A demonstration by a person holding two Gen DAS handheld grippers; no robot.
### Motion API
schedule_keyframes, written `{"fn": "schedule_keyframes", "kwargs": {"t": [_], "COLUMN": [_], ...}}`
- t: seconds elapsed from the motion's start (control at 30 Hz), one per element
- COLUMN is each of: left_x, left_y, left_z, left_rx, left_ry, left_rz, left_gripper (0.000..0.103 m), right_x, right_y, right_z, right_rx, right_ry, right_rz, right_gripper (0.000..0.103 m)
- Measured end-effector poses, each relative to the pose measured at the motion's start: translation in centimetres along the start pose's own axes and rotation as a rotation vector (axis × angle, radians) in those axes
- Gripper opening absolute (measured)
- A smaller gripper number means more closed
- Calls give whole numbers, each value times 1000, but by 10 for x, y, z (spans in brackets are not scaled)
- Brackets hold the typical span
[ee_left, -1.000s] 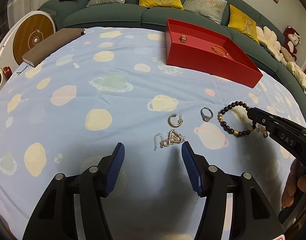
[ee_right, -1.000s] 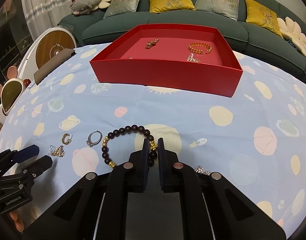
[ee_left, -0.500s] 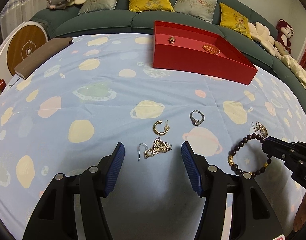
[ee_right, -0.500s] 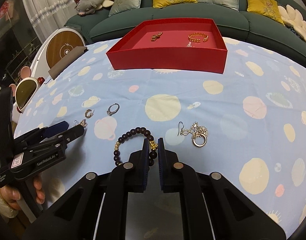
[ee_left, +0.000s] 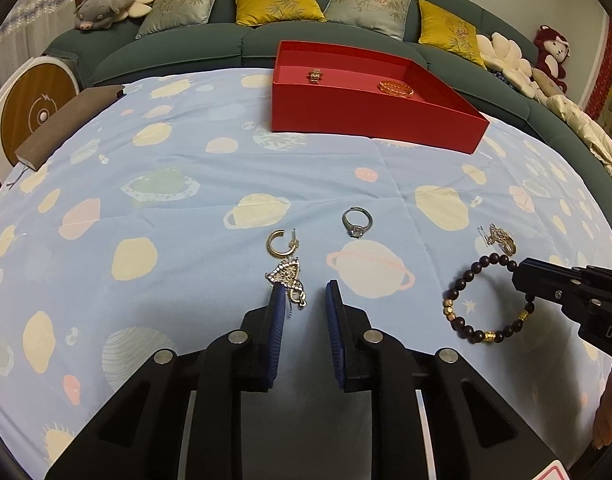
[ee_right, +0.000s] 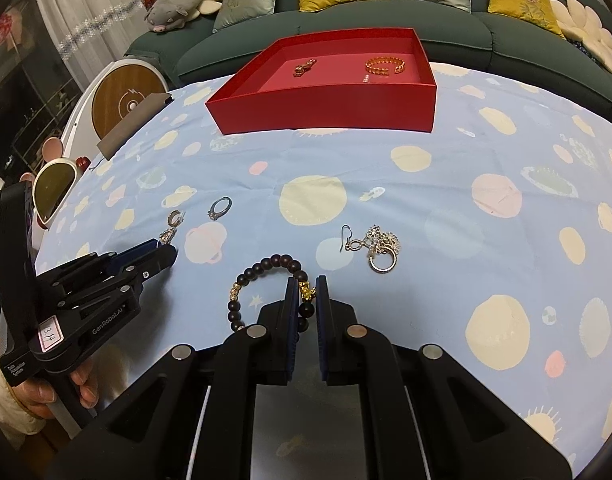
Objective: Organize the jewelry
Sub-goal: 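Close the left gripper on the gold dangling earrings while the right lifts the bead bracelet, then carry the earrings with the left gripper while the right carries the bracelet to the red tray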
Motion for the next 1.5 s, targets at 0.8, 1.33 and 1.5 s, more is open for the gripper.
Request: {"fn": "schedule_keyframes", "kwargs": {"t": [0.8,1.33,1.5], "left_x": [-11,-44,-52], "left_y": [4,29,36], "left_z": [-2,-29,-44], "left_rx": [12,12,3], "left_ry": [40,105,127], "left_rz": [41,125,147], "left_gripper": [6,6,6], "right_x": [-8,-44,-56], "right_y": [-2,-4,-3], "right_z": [-4,-30,-40], "right_rx": [4,-5,-5], "right_ry": [25,139,184], "right_rz": [-10,-26,-19], "right_gripper": [8,8,8]}}
Point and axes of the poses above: each gripper's, at about its wrist camera, not at the fingertips, and x roughly the way its jaws point, y to its right, z to its underside, the point moved 1 cm from there along x, roughly the way its jaws point, and after that the axes turned 7 degrees about -y, right-handed, at the moved point
